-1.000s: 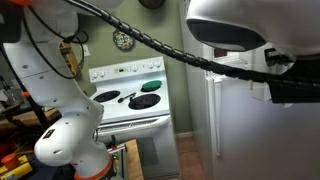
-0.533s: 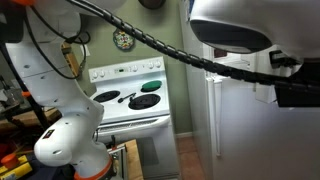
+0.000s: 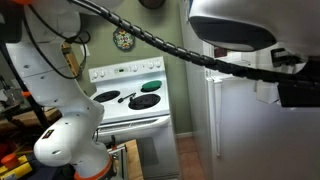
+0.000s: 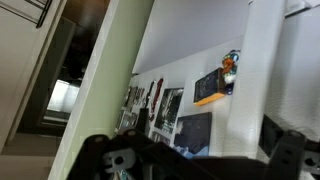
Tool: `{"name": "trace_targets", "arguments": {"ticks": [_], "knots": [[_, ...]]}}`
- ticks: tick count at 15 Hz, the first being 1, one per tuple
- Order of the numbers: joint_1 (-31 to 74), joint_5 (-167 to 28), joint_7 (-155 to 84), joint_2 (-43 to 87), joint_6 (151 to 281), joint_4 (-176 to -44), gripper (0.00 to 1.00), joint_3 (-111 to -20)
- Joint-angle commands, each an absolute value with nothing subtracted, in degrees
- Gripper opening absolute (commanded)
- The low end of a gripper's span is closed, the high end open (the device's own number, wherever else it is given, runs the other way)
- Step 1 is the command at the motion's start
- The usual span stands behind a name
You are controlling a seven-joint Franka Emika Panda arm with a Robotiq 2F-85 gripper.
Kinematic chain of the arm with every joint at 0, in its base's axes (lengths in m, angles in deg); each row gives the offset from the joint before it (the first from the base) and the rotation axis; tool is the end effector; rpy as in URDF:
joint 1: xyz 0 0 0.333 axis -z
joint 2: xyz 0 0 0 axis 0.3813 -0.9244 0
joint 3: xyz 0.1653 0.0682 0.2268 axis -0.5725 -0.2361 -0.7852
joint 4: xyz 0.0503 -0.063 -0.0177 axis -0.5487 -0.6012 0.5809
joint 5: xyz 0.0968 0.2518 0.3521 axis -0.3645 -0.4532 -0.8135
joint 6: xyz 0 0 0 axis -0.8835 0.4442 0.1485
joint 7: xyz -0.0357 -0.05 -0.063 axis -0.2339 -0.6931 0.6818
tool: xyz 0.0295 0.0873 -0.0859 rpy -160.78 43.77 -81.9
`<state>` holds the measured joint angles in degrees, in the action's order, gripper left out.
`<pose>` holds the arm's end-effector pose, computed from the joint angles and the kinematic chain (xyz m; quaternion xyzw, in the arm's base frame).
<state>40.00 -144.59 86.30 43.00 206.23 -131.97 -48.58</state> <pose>0.5182 -0.3569 0.4911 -0.7886 -0.2870 -0.5436 0.0138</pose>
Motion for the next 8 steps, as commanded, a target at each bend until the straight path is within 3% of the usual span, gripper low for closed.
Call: {"name": "trace_targets", "arguments": {"ticks": [1,8], "knots": [[42.89,-142.50,87.68,41.53,197.42,-128.54,1.00,-45.89],[47.26,-136.04,86.13,38.91,183.33,-122.16,1.00,-42.07]]}}
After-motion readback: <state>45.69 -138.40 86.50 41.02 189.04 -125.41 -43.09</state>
